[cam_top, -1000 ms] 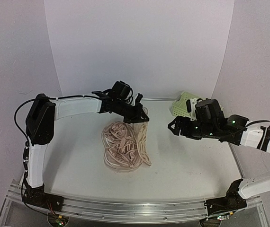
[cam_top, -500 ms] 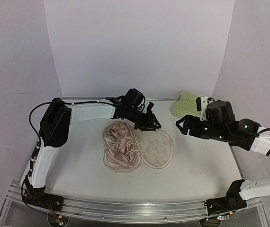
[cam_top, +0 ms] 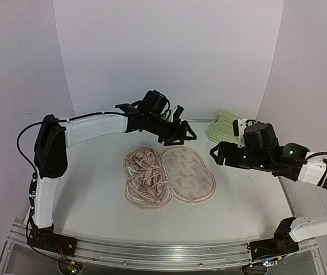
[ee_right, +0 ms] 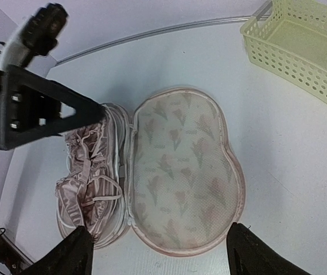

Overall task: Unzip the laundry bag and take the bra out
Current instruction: Open the laundry bag at the center of the board, then pick up the bin from the corner of the board.

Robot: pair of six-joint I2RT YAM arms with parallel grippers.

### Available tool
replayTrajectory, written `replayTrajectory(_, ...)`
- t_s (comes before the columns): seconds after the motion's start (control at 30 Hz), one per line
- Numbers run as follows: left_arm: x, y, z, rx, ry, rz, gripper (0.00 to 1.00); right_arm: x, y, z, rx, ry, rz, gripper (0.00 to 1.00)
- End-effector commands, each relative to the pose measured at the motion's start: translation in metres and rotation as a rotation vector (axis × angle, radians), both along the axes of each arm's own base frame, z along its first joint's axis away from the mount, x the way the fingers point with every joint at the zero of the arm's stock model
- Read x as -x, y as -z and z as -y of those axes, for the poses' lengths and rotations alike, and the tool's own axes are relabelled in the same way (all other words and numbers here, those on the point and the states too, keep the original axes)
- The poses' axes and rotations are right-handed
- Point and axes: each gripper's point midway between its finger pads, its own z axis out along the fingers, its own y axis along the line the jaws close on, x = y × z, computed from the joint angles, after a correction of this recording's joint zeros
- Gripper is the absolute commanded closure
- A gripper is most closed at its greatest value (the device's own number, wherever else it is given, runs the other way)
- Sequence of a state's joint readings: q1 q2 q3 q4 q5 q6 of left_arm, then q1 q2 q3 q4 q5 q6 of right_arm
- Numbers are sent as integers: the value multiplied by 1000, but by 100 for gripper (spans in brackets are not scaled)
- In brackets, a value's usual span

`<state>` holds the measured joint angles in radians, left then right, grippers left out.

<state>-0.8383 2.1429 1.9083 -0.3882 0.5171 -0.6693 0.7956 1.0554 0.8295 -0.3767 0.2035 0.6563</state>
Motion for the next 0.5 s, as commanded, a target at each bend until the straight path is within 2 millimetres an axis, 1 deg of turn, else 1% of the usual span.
replayTrajectory(0.0, -2, -82, -32, 74, -38, 170, 30, -18, -27, -1, 1, 50, 82, 18)
replayTrajectory(0.13, -5, -95, -63, 42, -100, 227, 26, -32, -32, 8, 70, 120, 115, 18)
replayTrajectory(0.2, -6, -96, -78, 23, -123, 249, 25, -41, -42, 10, 108, 142, 147, 18)
replayTrajectory(0.27, -5, -98, -93, 4, -144, 272, 25, -51, -47, 14, 171, 163, 173, 17)
replayTrajectory(0.47, 2, -103, -133, -54, -212, 349, 20, -89, -47, 33, 357, 190, 201, 15)
